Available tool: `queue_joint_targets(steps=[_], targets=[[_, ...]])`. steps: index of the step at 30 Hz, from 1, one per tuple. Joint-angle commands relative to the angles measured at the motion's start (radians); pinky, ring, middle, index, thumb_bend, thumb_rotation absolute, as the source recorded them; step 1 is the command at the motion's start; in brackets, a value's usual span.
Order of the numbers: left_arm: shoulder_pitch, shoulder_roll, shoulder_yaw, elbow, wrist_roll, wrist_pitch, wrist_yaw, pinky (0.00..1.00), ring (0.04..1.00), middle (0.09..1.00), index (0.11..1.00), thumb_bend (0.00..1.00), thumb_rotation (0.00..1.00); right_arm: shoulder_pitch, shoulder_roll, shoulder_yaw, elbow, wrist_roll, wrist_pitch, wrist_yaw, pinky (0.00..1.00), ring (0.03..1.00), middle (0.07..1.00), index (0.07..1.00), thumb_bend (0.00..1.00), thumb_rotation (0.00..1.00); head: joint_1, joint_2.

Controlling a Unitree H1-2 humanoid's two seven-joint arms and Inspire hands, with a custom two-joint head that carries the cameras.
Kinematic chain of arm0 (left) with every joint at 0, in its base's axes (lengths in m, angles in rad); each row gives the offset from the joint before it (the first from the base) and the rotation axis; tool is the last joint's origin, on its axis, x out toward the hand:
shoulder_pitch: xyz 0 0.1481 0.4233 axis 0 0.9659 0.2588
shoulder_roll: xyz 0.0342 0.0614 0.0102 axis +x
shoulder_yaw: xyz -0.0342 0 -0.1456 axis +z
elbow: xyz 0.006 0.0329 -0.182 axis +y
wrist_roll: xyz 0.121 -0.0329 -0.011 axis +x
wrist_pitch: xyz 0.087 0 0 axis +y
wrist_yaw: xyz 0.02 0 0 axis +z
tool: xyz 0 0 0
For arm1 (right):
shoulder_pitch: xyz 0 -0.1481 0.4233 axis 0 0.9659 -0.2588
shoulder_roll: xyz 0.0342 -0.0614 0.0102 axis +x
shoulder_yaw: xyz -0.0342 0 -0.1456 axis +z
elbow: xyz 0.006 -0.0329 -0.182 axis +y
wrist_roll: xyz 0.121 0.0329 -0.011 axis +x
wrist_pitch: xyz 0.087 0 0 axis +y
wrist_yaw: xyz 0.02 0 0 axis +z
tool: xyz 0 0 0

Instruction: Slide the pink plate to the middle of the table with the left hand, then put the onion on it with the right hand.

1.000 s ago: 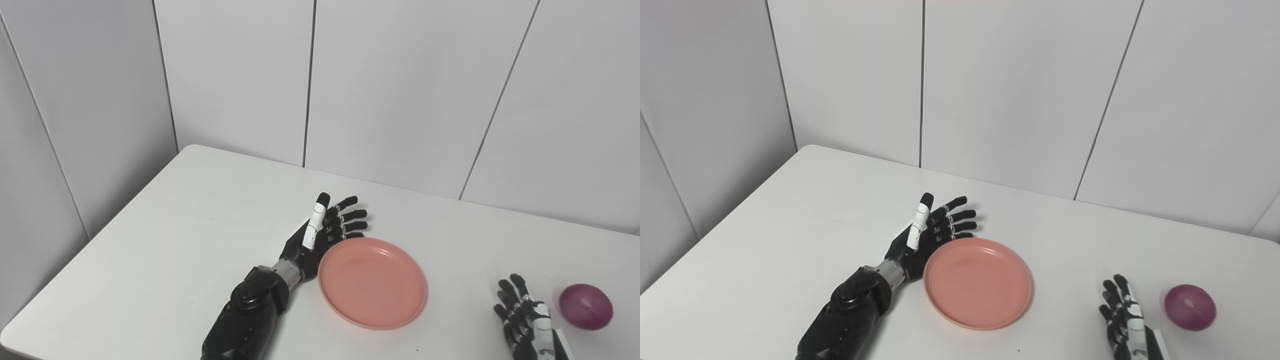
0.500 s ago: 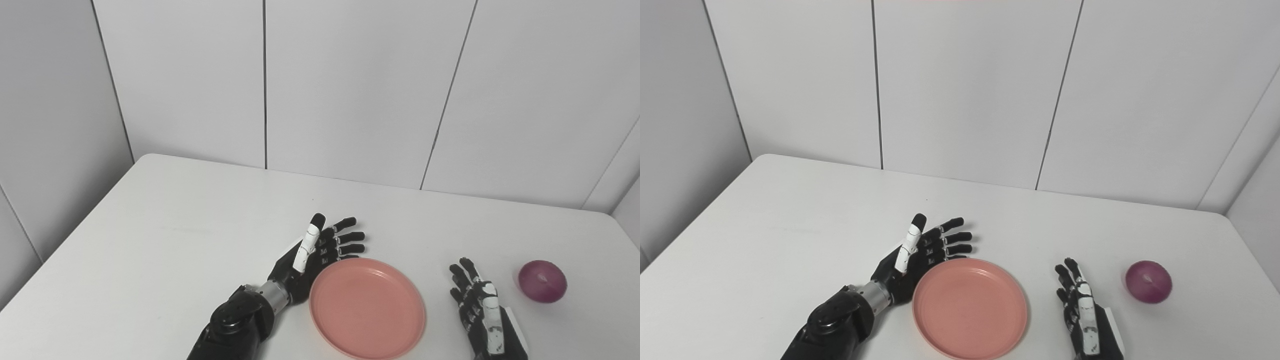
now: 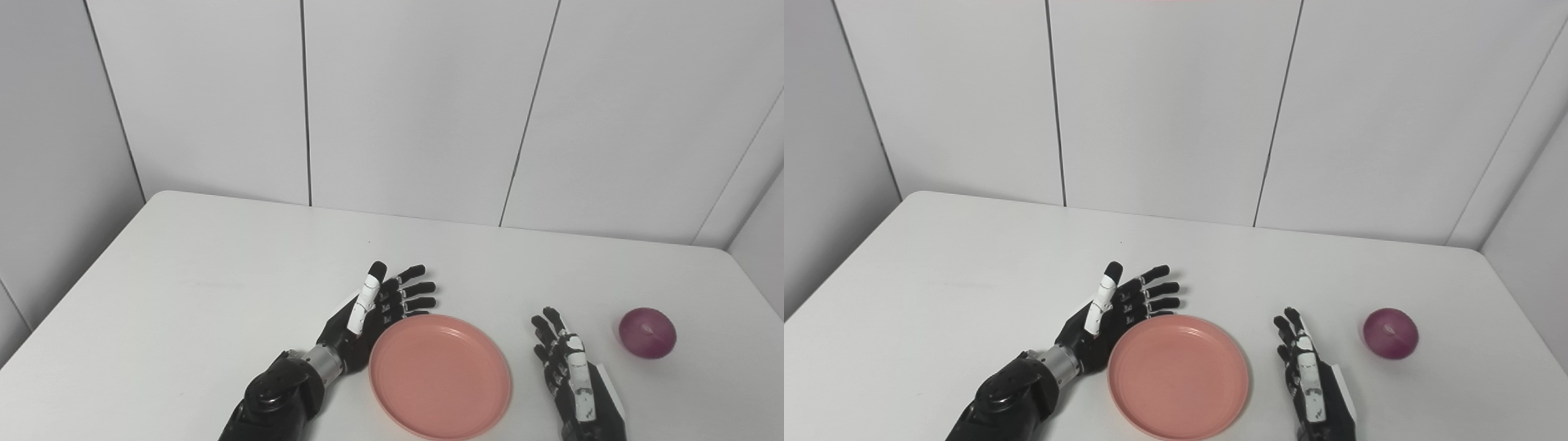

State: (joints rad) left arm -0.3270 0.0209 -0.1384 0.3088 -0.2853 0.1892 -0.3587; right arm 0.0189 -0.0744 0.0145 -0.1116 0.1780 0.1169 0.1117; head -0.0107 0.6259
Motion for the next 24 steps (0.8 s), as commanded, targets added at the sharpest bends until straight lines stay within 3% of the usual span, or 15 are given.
queue_joint_targets(steps=[1, 12, 17, 24], targets=[[0.027, 0.014, -0.011, 0.054, 0.024, 0.095, 0.003, 0.83, 0.838, 0.873, 0.903, 0.89, 1.0, -0.007, 0.009, 0.016, -0.016, 0.002, 0.028, 0.014, 1.0, 1.0, 0.943, 0.967, 0.93, 1.0, 0.001, -0.001], [0.028, 0.048, 0.006, 0.047, 0.053, 0.048, 0.013, 0.83, 0.832, 0.858, 0.898, 0.92, 1.0, -0.017, 0.022, 0.031, -0.018, -0.009, 0.039, 0.002, 1.0, 1.0, 0.943, 0.96, 0.94, 1.0, -0.049, 0.027], [0.025, 0.064, 0.006, 0.043, 0.065, 0.036, 0.01, 0.83, 0.83, 0.856, 0.896, 0.88, 1.0, -0.025, 0.027, 0.036, -0.02, -0.013, 0.048, -0.007, 1.0, 1.0, 0.94, 0.962, 0.95, 1.0, -0.058, 0.044], [0.009, 0.089, 0.004, 0.067, 0.088, -0.009, 0.001, 0.84, 0.832, 0.852, 0.894, 0.9, 1.0, -0.038, 0.04, 0.048, -0.015, -0.045, 0.049, -0.024, 1.0, 0.988, 0.935, 0.961, 0.96, 1.0, -0.126, 0.057]])
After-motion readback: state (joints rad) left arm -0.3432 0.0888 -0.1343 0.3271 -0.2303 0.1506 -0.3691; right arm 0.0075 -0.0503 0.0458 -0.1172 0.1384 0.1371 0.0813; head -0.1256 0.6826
